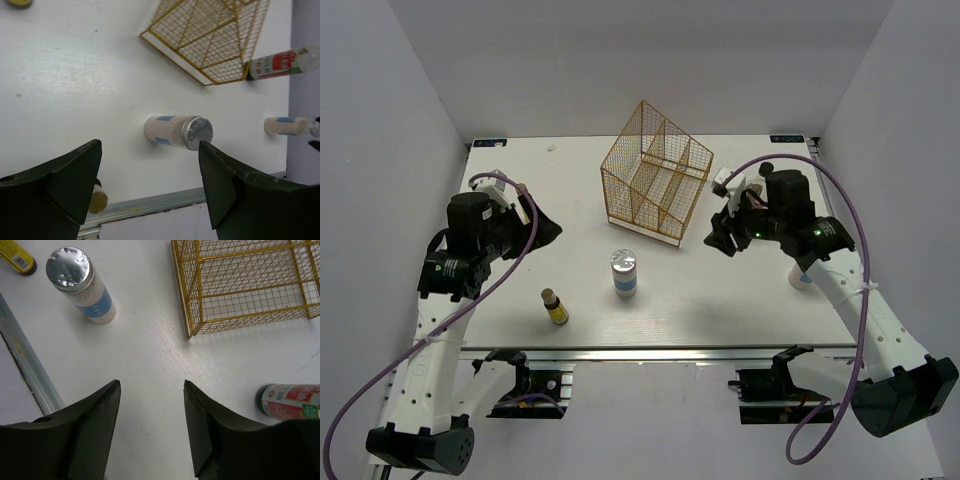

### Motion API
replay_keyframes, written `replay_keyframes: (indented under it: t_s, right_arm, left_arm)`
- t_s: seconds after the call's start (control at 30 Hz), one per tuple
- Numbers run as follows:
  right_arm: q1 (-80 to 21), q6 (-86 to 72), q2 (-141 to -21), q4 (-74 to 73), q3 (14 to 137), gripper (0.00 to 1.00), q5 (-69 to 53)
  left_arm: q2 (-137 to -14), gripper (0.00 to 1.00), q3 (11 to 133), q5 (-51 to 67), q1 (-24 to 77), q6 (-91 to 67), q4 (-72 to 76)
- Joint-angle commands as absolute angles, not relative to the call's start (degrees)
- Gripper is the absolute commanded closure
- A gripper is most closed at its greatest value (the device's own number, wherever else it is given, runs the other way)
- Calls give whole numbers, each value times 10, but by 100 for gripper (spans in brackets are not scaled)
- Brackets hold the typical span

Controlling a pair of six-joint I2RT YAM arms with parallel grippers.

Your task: Organize the condiment bottles

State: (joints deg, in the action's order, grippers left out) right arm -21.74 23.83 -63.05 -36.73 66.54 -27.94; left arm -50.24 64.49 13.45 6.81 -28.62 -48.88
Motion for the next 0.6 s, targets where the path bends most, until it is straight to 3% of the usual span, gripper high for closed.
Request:
replay_keyframes:
  t_s: [0.0, 0.3, 0.57]
  right_arm:
    - [-241, 186, -627, -308, 648, 39, -229]
    - [-249, 115, -657, -209, 649, 36, -109]
    - [-214, 41, -707, -193, 740, 15, 28]
  left_arm:
    - [-519, 12, 671, 56, 67, -320, -579]
    - [-529, 12, 653, 50, 67, -340, -528]
    - [-552, 12, 663, 62, 67, -323, -498]
